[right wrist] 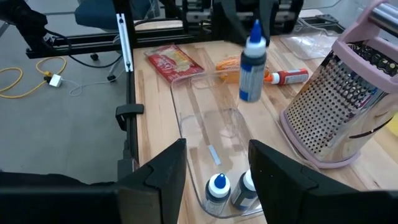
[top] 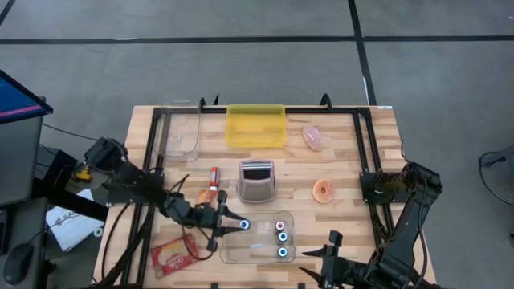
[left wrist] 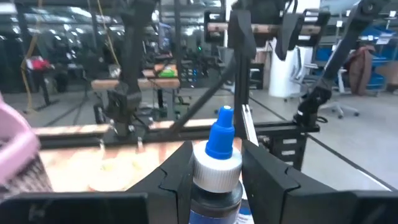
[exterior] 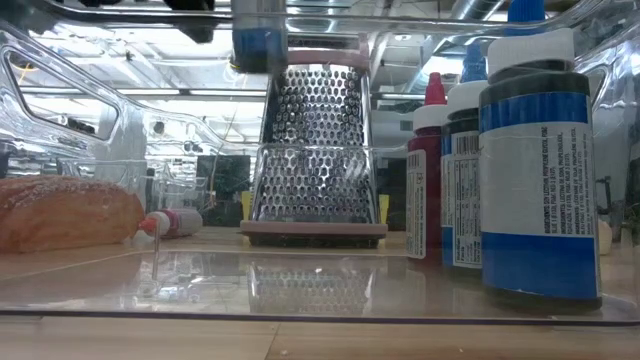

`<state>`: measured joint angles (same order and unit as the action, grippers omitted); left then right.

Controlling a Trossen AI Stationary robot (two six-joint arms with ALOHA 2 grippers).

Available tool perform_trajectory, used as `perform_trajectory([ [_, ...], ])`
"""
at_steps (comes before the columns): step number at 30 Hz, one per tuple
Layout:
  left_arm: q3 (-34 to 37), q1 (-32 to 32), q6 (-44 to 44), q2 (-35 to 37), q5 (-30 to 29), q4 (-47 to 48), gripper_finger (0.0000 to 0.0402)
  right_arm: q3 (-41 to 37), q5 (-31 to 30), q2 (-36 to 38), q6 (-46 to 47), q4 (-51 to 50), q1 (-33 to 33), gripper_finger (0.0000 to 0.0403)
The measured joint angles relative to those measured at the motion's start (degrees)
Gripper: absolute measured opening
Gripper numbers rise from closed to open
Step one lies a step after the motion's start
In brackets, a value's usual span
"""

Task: Pick & Place Food Item
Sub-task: Put the blue food coloring bottle into the bottom transparent bin

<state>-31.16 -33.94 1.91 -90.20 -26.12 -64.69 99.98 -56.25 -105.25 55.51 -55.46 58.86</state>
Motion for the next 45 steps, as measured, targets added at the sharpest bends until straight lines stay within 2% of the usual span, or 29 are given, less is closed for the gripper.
perform_trajectory([
  [9, -1.46, 1.54, -0.64, -7.68, 1.5, -3.47, 0.0104, 0.0, 0.0, 0.0, 0.0, 0.22, 0.06, 0.0164],
  [16, -0.34, 5.73, -2.39, -7.69, 1.65, -3.36, 0.0104, 0.0, 0.0, 0.0, 0.0, 0.2, 0.14, 0.0164],
  [22, 2.49, 9.75, -8.47, -7.69, 6.99, -3.16, 0.0104, 0.0, -0.68, 0.0, 0.0, 0.2, 0.64, 0.0164],
  [45, 5.71, 5.06, -7.78, -7.69, 5.1, -4.03, 0.0104, 0.0, -0.85, 0.0, 0.02, 0.26, 0.76, 0.0164],
])
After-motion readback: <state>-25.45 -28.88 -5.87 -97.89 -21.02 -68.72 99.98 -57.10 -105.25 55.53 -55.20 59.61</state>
